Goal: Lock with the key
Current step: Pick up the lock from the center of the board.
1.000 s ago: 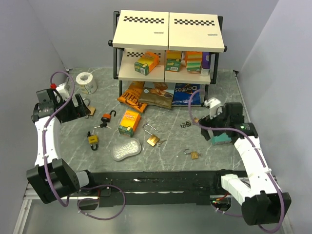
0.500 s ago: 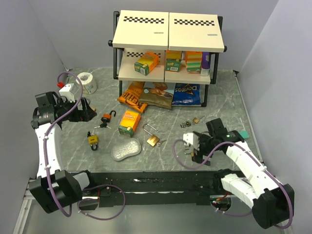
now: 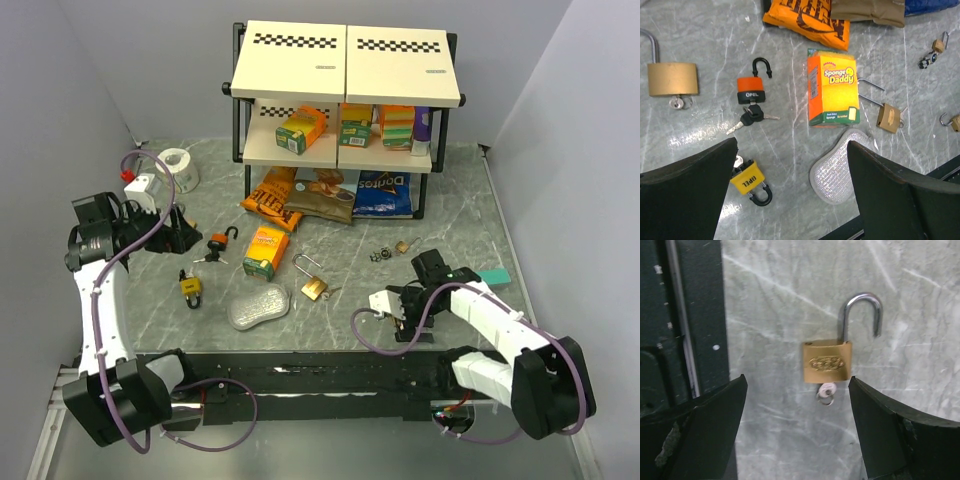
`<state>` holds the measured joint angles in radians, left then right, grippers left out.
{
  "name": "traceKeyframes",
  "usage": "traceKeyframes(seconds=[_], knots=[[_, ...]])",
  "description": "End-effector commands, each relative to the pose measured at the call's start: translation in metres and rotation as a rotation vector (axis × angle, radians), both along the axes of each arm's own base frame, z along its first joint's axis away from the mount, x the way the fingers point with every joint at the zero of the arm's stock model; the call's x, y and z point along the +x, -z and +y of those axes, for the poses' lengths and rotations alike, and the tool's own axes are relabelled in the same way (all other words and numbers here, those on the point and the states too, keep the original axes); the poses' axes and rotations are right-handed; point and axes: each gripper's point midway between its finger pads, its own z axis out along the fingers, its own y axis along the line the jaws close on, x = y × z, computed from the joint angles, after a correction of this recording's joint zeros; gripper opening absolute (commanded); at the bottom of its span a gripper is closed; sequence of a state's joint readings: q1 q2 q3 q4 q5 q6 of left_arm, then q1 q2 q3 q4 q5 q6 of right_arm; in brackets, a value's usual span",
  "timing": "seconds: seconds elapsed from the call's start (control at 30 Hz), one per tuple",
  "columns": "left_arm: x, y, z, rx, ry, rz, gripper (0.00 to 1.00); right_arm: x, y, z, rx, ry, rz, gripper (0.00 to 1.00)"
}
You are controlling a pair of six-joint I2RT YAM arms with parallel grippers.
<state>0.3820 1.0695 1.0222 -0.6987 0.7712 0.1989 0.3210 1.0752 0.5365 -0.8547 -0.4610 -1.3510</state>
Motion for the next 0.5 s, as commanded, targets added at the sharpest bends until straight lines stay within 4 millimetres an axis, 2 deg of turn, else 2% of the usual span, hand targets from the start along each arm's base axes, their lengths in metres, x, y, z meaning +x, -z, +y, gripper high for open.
traceKeyframes(seconds=[0.0,0.27,0.47], knots=[[0.002,-0.002,-0.002,0.024,0.035,-0.049,0.96,0.017,-0.006,0.015,0.059,-0.026,-0.061,0.90],[0.004,0.004,-0.001,0.024,0.045,-0.032,0.96,0.019,0.004,0.021,0.032,-0.029,0.002,0.84],[0.004,0.005,0.001,0.040,0.049,-0.040,0.96,0.017,0.016,0.018,-0.014,-0.040,0.023,0.68]])
